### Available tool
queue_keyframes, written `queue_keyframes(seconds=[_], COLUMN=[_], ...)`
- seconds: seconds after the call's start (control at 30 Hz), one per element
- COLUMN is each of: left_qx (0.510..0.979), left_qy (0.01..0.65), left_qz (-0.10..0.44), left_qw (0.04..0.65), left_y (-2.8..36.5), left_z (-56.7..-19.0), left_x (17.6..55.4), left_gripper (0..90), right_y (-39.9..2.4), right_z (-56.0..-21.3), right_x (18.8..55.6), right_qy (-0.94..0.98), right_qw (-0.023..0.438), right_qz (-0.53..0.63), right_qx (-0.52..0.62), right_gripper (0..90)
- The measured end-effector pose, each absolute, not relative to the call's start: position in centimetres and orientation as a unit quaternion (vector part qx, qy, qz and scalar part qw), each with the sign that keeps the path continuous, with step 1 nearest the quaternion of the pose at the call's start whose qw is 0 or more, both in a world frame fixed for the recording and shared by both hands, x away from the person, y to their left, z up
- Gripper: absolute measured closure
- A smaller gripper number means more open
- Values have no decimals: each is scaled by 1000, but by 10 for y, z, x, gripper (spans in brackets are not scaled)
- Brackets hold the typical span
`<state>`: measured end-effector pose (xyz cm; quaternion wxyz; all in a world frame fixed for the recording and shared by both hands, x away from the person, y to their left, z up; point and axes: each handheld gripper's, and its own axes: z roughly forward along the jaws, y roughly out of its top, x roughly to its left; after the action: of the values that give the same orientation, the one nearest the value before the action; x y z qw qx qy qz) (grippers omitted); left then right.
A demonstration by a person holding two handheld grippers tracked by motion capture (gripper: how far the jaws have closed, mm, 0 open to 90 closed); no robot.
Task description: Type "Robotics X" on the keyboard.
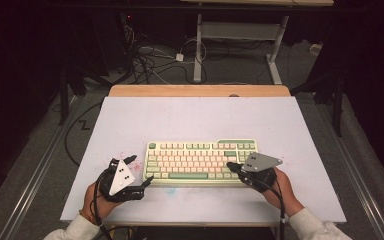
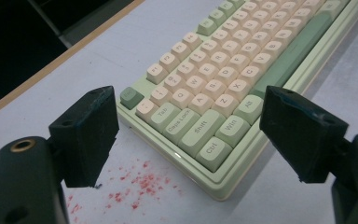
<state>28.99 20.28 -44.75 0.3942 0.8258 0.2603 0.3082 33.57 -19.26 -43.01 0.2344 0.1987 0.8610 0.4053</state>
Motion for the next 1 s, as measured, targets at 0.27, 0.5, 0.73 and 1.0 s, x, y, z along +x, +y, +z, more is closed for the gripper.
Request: queue_keyframes(seconds=[0.27,0.5,0.73,1.0], left_qx=[828,833,841,839], left_qy=[260,263,261,260], left_qz=[311,306,295,297], left_qw=[387,378,370,374], left_y=[205,207,207,205], left_z=[-453,-457,-459,-460], left_x=[283,282,282,283], left_gripper=[189,189,189,189], right_y=[-164,-139,-126,-121], right_z=[-428,-432,-440,-448], right_x=[353,368,379,390], right_qy=[868,879,891,897], right_qw=[230,222,209,213], right_qz=[401,382,361,337], right_qx=[183,179,179,189], right_gripper=[900,900,900,900])
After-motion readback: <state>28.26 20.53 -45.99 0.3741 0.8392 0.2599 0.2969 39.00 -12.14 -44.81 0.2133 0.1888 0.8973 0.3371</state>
